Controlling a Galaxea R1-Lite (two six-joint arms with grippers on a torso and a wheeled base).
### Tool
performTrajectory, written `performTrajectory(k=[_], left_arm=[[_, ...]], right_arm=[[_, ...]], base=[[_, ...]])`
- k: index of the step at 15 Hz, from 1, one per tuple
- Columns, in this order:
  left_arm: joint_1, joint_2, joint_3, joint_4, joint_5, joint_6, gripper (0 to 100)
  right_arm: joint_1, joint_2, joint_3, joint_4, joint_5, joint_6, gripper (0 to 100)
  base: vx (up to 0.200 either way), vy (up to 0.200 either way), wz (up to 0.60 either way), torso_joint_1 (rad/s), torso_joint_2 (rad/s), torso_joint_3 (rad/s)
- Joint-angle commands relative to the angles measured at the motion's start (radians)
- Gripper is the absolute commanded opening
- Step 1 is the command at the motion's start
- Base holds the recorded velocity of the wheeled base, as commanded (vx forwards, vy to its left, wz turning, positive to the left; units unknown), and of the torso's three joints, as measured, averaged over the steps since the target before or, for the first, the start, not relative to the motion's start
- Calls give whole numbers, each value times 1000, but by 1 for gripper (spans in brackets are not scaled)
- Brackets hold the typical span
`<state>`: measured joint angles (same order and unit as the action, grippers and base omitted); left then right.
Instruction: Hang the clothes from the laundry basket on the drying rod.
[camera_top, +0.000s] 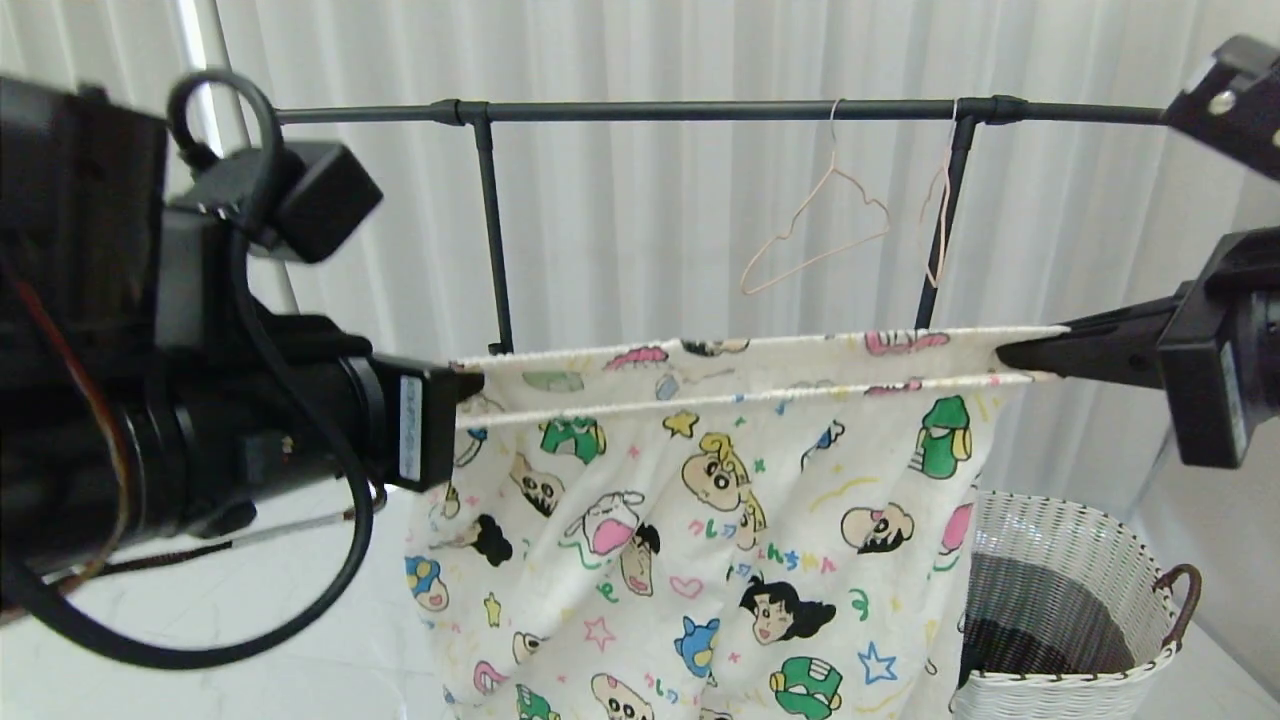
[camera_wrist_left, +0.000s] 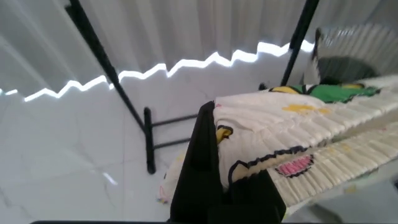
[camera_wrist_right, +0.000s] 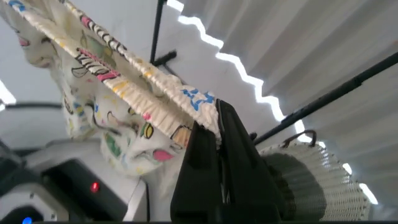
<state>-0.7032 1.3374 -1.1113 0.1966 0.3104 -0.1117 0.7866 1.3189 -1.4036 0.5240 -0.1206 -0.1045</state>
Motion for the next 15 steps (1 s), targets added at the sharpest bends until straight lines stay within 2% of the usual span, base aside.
performTrajectory(k=[1,2,5,8,9,10,11,13,15], left_arm=[[-27,37,-167,50,-45,-6,0],[-75,19,-163,50,-50,-8,0],[-154,5,-159,49,-50,-16,0],[-177,-3,-160,49,-50,33,0],[-177,-3,-160,49,-50,33,0],[-177,-1,-165,47,-50,40,0],[-177,5,-165,47,-50,84,0],[-177,28,-168,47,-48,158,0],[-177,54,-197,47,-48,162,0]], right_arm=[[-12,-20,-49,-25,1,-3,0],[-13,-9,-69,-82,3,-4,0],[-10,-24,-64,-85,4,-14,0],[33,-124,-64,30,27,-14,0],[33,-124,-64,30,27,-14,0],[89,-182,-63,126,65,-14,0],[189,-222,-61,217,111,-14,0],[296,-219,-31,232,128,-12,0],[373,-179,5,217,122,-12,0]], base=[[0,0,0,0,0,0],[0,0,0,0,0,0],[0,0,0,0,0,0],[0,0,0,0,0,0],[0,0,0,0,0,0],[0,0,0,0,0,0],[0,0,0,0,0,0],[0,0,0,0,0,0],[0,0,0,0,0,0]])
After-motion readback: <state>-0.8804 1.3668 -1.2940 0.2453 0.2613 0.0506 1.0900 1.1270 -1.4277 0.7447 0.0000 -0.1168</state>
